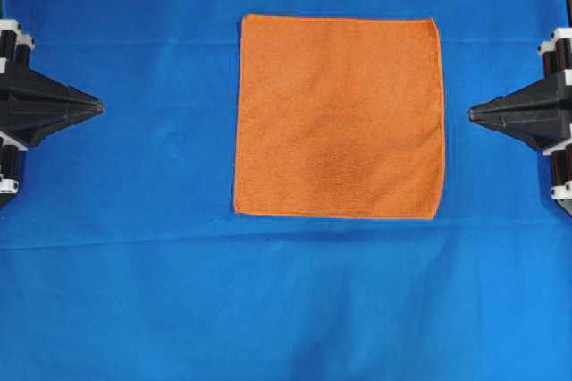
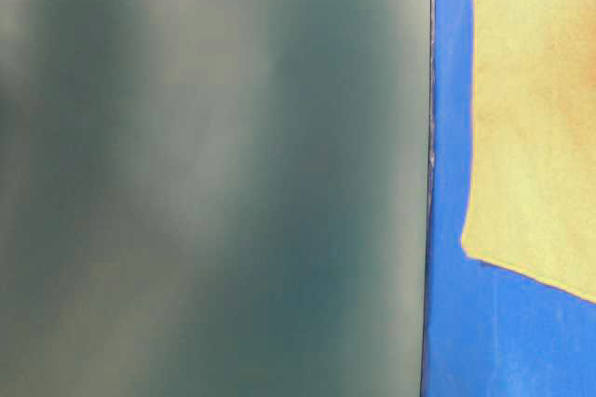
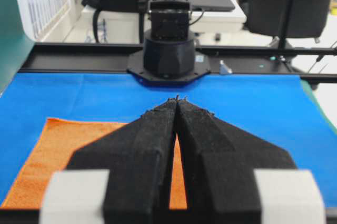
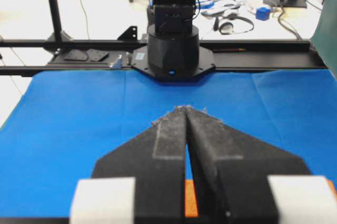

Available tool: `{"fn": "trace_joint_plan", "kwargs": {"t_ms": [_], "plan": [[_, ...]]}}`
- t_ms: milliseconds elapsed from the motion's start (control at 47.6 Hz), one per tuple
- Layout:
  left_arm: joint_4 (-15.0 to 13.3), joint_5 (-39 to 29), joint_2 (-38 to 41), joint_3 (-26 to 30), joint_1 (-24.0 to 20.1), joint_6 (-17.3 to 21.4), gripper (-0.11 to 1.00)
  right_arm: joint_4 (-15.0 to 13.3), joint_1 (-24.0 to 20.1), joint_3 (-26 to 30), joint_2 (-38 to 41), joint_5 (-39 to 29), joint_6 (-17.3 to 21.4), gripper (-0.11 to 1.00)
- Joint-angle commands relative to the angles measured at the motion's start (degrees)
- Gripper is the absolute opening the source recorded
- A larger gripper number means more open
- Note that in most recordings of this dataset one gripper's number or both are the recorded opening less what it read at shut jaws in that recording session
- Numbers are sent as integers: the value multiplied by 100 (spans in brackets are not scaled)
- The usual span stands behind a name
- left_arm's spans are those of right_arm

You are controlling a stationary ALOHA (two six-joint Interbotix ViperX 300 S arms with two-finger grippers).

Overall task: Fold the orange towel.
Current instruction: 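Move both grippers to the towel's far corners and grasp them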

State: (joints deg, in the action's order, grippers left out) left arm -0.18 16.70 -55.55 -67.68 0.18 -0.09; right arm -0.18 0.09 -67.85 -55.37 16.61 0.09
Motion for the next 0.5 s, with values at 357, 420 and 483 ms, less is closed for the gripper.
{"fn": "trace_joint_plan", "kwargs": {"t_ms": [357,420,483], "plan": [[-114,-114,510,185,-193,53,0,26,9,510,79,-1143,185,0],[-123,-35,668,202,-299,44,0,35,62,510,105,-1143,211,0],[-114,88,835,229,-404,44,0,35,185,501,132,-1178,246,0]]}}
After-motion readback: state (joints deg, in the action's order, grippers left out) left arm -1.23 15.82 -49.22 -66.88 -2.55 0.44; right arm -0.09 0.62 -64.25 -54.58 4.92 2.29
